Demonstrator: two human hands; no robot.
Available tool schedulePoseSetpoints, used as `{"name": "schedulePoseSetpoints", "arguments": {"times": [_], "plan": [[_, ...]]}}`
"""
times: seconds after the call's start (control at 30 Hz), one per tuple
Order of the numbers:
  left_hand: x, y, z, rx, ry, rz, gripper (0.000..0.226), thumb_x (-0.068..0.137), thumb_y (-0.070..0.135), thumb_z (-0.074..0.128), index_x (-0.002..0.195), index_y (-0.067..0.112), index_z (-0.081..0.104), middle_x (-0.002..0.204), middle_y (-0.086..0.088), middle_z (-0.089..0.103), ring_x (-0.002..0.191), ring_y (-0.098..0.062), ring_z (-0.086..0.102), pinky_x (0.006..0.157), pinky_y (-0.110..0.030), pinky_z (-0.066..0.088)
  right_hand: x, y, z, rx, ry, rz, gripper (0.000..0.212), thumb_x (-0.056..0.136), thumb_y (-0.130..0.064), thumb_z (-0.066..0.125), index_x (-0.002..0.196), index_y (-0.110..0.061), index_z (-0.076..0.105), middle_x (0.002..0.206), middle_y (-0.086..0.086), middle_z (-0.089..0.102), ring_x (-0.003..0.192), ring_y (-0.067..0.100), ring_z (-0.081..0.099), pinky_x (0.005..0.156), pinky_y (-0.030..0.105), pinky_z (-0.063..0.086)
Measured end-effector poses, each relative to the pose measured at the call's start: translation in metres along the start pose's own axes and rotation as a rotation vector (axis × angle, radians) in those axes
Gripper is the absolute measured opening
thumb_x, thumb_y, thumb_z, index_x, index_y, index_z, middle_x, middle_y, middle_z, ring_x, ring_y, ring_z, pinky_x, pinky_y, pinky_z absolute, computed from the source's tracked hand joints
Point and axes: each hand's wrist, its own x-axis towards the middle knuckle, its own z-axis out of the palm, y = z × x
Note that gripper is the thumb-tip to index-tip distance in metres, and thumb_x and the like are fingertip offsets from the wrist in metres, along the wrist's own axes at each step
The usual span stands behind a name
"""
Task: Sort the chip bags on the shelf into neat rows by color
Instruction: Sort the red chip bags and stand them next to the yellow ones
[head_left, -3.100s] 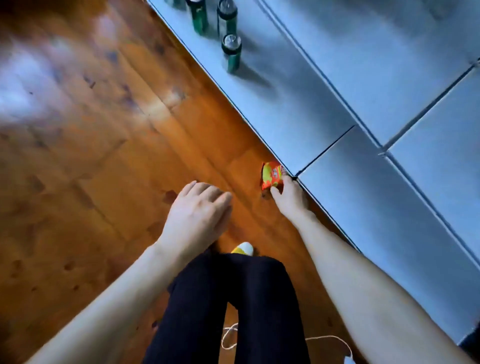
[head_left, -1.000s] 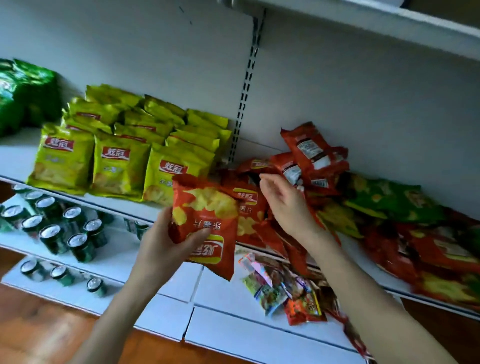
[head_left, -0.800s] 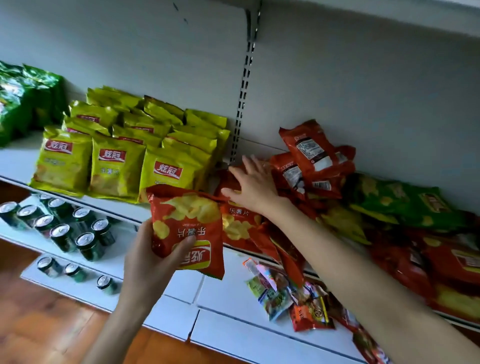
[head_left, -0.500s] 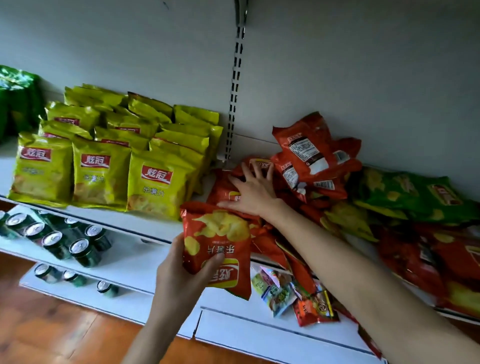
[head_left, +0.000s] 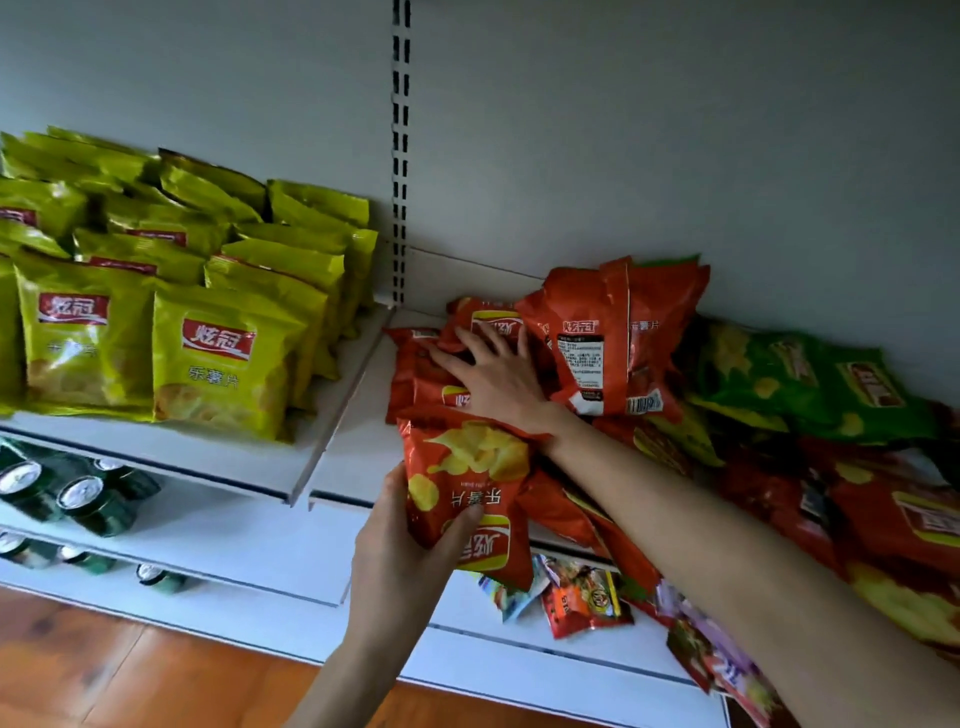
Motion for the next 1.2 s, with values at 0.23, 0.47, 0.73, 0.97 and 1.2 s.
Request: {"name": "schedulePoseSetpoints", "arguments": {"times": [0.23,0.47,0.73,0.97,1.2], "plan": [[-0.012,0.004,0.028,-0.039,0.053,-0.020,0.043,0.059,0.048,0.069,0.096,0.043,0.047,0.095,0.016,0.065,0.088,-0.006,0.065,0.074,-0.036,0.057,-0.007,0.017,0.007,-0.002,0.034,-0.062,0.074,0.083,-0.063,0.043,0.146,-0.033,0.019,0.155,0.006,0.011,0.142,0.031,0.004,0.109,0.062,0.002],[-0.015,0.005,0.034,-0.004,0.112,-0.008,0.048,0.071,0.028,0.077,0.107,0.030,0.044,0.086,0.023,0.055,0.076,0.000,0.056,0.062,-0.016,0.043,-0.010,0.016,0.007,-0.017,0.046,-0.066,0.071,0.084,-0.064,0.041,0.145,-0.032,0.022,0.154,0.007,0.016,0.141,0.033,0.008,0.109,0.061,0.004],[-0.012,0.005,0.039,0.043,0.068,0.008,0.048,0.073,0.028,0.077,0.109,0.028,0.047,0.089,0.022,0.058,0.080,0.000,0.059,0.065,-0.021,0.048,-0.016,0.028,0.010,-0.021,0.059,-0.084,0.064,0.089,-0.056,0.041,0.145,-0.033,0.022,0.154,0.006,0.016,0.142,0.030,0.008,0.110,0.059,0.005],[-0.016,0.007,0.041,0.026,0.041,0.022,0.052,0.067,0.041,0.071,0.111,0.029,0.045,0.091,0.025,0.057,0.082,0.005,0.059,0.066,-0.020,0.052,-0.021,0.031,0.012,0.012,0.075,-0.081,0.067,0.087,-0.057,0.044,0.145,-0.032,0.023,0.154,0.005,0.016,0.142,0.029,0.007,0.110,0.059,0.003],[-0.019,0.005,0.033,-0.007,0.028,0.014,0.052,0.063,0.047,0.067,0.109,0.038,0.043,0.097,0.026,0.058,0.083,0.005,0.063,0.065,-0.015,0.053,-0.023,0.030,0.011,0.033,0.080,-0.081,0.069,0.085,-0.059,0.044,0.145,-0.032,0.024,0.155,0.005,0.016,0.143,0.027,0.006,0.111,0.058,0.002]]}}
